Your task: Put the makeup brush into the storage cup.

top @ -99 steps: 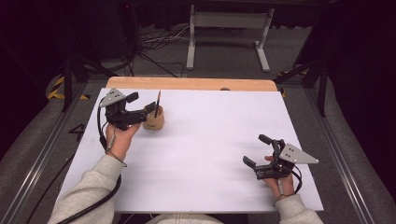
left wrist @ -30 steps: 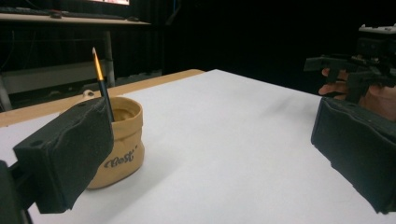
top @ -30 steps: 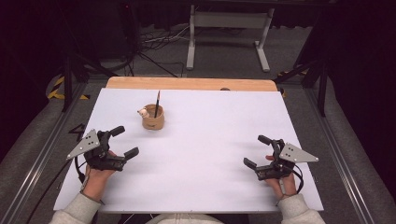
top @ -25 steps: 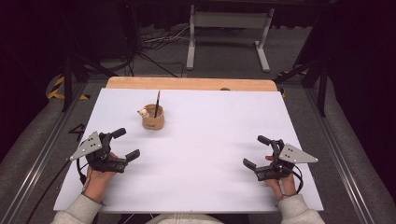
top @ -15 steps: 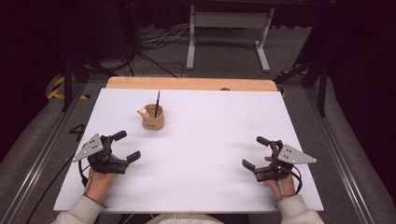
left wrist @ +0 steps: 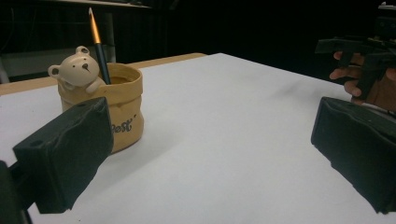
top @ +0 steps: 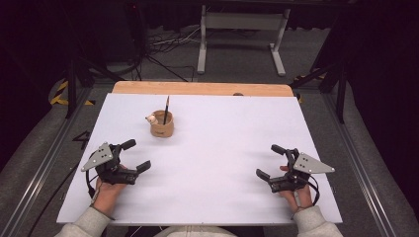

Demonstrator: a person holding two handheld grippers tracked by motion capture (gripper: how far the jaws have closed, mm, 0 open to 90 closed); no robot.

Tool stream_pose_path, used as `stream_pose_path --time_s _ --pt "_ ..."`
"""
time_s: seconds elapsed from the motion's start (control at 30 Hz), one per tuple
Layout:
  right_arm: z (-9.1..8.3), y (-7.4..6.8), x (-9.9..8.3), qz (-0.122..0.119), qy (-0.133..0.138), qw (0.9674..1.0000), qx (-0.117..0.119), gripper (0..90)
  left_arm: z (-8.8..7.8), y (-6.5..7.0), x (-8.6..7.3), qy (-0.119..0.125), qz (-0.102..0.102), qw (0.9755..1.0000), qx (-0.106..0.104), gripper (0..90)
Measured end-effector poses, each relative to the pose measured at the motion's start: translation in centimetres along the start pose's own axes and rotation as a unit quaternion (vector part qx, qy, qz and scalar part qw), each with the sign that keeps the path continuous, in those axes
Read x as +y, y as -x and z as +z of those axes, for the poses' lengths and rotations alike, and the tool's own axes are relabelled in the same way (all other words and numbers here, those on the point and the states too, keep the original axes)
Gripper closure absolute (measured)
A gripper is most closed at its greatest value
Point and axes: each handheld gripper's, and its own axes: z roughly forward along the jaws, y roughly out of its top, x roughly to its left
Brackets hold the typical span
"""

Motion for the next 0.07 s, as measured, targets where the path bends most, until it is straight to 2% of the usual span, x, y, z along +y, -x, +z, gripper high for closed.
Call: stream_pose_path --time_s 0.07 --pt "0.0 0.02 0.01 0.0 0.001 1.0 -0.001 0.0 -0.01 -0.02 0.0 0.001 -0.001 1.0 0.0 0.2"
